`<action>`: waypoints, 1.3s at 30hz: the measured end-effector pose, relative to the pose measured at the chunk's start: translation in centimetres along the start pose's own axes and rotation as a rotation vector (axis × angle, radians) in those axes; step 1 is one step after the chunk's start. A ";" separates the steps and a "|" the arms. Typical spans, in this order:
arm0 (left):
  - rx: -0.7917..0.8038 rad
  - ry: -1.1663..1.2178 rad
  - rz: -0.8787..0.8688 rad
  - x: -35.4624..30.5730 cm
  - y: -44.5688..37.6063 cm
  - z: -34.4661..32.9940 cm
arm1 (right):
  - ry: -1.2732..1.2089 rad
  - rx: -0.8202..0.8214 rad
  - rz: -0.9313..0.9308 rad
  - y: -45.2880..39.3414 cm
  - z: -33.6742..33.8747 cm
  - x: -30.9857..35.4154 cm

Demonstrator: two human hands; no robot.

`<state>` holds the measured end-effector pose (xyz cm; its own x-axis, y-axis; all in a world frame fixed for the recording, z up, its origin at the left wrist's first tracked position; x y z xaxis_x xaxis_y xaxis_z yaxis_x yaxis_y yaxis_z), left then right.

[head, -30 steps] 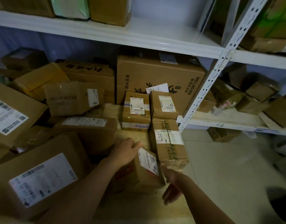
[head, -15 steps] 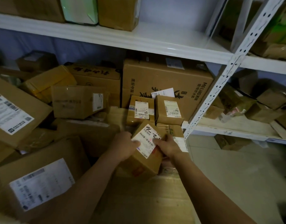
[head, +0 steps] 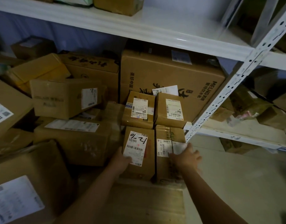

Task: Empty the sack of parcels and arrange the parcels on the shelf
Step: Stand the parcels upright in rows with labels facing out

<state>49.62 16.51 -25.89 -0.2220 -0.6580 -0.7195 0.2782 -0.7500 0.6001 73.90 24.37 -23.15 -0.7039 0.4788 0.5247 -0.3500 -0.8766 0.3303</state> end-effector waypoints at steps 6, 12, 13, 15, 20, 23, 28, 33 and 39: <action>-0.026 -0.049 0.027 -0.5 -1.2 0.6 | -0.207 0.207 -0.089 -0.9 -3.4 -2.5; -0.062 -0.157 0.046 -0.5 -1.7 0.9 | -0.150 0.210 -0.037 -0.9 -3.7 -2.6; -0.067 -0.173 0.044 -0.6 -1.5 0.8 | -0.162 0.219 -0.037 -0.8 -3.6 -2.5; -0.081 -0.204 0.039 -1.1 -0.9 0.8 | -0.195 0.192 -0.056 -0.3 -2.9 -2.0; -0.124 -0.274 -0.212 -4.8 2.1 2.3 | -0.207 -0.178 0.284 2.5 0.8 4.5; -0.314 -0.377 -0.448 -8.6 6.2 5.1 | -0.498 -0.036 0.465 5.2 -0.4 9.7; -0.604 -0.309 -0.590 -11.3 12.8 13.4 | -0.770 0.429 0.557 11.2 -5.0 16.2; -0.506 -0.210 -0.558 -9.2 17.3 23.4 | -0.804 0.832 0.603 18.1 -6.6 19.9; 0.206 -0.814 -0.255 -0.5 15.8 25.6 | -0.480 0.565 0.729 21.4 -7.2 19.2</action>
<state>30.21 3.28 -7.16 -0.8739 -0.2533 -0.4149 -0.0277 -0.8262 0.5627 48.42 14.43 -11.68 -0.2652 -0.0803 0.9608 0.4891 -0.8700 0.0622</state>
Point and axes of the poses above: each hand's wrist, its own y-axis away from the middle knuckle, its own z-axis out of the back of the hand, x = y × z, the point moved 7 cm from there along -y, towards the middle knuckle, and after that the axes turned 9 degrees about -y, right-handed, at the moved point
